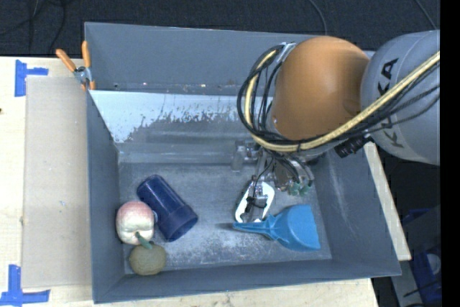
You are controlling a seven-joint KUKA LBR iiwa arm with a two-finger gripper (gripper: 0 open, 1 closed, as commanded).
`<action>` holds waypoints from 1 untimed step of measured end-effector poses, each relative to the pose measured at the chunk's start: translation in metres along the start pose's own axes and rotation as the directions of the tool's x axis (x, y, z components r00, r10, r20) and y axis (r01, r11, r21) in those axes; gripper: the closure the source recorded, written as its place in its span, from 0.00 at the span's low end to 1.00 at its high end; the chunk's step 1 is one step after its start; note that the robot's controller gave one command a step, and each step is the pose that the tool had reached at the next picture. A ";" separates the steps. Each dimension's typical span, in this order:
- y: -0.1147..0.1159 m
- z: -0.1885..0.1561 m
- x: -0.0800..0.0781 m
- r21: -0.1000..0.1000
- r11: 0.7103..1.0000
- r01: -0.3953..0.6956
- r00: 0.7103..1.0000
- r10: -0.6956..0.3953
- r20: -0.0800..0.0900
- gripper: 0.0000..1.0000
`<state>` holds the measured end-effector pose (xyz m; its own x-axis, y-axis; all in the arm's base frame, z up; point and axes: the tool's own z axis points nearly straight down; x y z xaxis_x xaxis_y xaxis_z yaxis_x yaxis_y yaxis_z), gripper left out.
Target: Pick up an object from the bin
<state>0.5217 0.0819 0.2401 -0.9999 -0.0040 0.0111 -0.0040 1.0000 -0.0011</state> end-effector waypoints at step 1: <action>-0.001 -0.005 -0.001 -0.001 1.000 -0.003 1.000 0.003 0.009 0.00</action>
Offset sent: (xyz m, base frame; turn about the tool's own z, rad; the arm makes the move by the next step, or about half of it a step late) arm -0.0394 -0.0837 -0.0801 -0.1164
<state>0.5231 0.0814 0.2447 -1.0000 -0.0009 0.0022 -0.0009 1.0000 0.0001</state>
